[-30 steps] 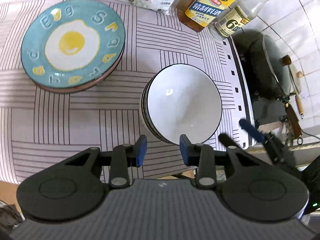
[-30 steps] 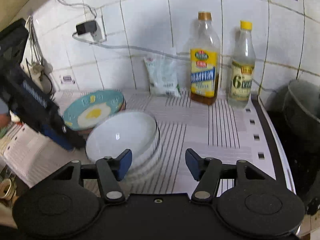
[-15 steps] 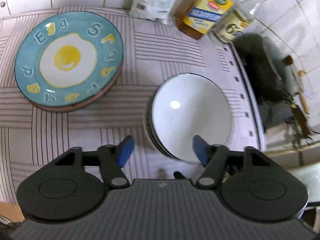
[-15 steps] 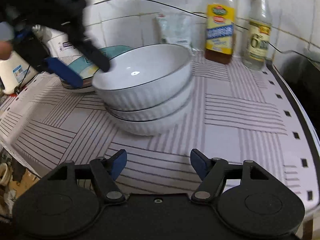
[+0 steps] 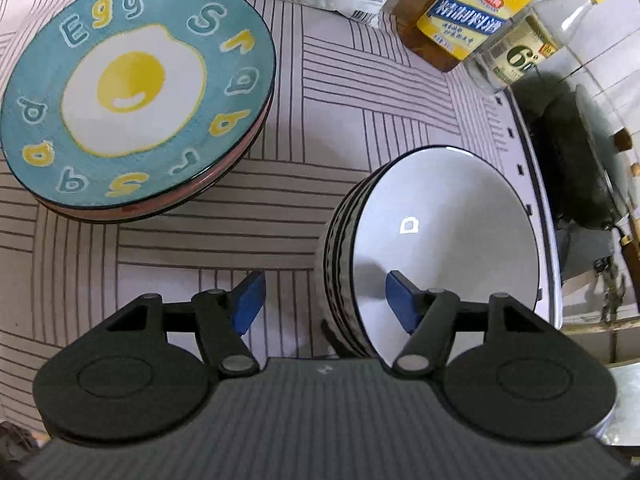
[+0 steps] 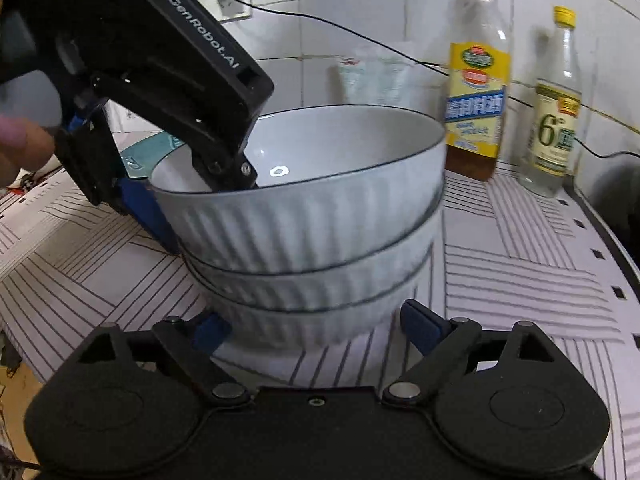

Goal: Organize plates and bowls
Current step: 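Grasp the stacked bowls' rim with both grippers and lift, then carry the bowl stack over the plates and lower it onto the egg plate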

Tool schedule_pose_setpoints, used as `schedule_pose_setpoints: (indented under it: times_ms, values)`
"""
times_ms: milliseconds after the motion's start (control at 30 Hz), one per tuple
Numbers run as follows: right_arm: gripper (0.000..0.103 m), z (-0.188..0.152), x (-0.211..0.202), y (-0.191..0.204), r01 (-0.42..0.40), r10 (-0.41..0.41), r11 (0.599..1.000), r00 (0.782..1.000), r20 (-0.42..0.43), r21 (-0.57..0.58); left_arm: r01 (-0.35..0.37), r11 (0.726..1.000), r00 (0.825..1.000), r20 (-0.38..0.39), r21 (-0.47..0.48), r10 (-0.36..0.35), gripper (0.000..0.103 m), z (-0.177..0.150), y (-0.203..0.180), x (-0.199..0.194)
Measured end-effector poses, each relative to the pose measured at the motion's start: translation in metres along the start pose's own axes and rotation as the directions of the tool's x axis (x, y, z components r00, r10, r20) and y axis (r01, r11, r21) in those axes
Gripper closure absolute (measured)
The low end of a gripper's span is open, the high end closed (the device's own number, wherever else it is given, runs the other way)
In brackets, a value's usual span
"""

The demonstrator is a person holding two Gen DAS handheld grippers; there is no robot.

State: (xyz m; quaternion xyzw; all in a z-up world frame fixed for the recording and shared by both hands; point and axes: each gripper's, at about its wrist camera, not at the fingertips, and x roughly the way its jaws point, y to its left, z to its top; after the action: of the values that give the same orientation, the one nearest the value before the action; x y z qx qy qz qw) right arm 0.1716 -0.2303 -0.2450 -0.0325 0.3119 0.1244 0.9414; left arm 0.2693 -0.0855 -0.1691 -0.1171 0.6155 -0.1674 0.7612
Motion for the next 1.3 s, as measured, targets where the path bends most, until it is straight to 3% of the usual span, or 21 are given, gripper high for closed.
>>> schedule_pose_setpoints:
  times_ms: [100,167,333,633,733,967,1167,1300]
  values:
    - [0.009,0.001,0.004,0.002,-0.019,0.02,0.998,1.0,0.017,-0.052,0.046,0.999,0.999,0.009,-0.009,-0.046,0.046,0.0,0.001,0.002]
    - [0.008,0.003,0.006,0.001,-0.044,0.045,0.998,0.999,0.012,-0.048,0.093,0.995,0.995,0.022,-0.028,-0.092,0.058,-0.001,0.001,0.003]
    - [0.008,0.007,0.005,0.0,-0.068,0.067,0.997,0.998,-0.015,-0.041,0.108,0.992,0.993,0.06,-0.065,-0.105,0.061,-0.007,0.002,0.003]
    - [0.008,0.006,-0.001,-0.003,-0.1,0.098,0.994,0.995,-0.027,-0.05,0.109,0.994,0.994,0.011,0.021,-0.11,0.061,-0.01,-0.004,-0.001]
    - [0.009,0.006,-0.01,-0.005,-0.111,0.111,0.994,0.994,-0.02,0.004,0.102,0.993,0.995,0.016,0.057,-0.103,0.061,-0.015,-0.011,-0.008]
    - [0.009,0.013,-0.036,0.006,-0.102,0.103,0.995,0.994,0.026,-0.007,0.09,0.988,0.994,0.047,0.123,-0.096,0.061,-0.023,-0.02,-0.041]
    - [0.009,0.034,-0.055,0.023,-0.101,0.108,0.991,0.992,0.065,-0.093,0.118,0.991,0.99,0.072,0.068,-0.122,0.061,-0.019,-0.007,-0.073]
    - [0.009,0.049,-0.058,0.029,-0.117,0.124,0.989,0.989,0.083,-0.091,0.128,0.991,0.987,0.088,0.046,-0.132,0.061,-0.013,0.002,-0.091]
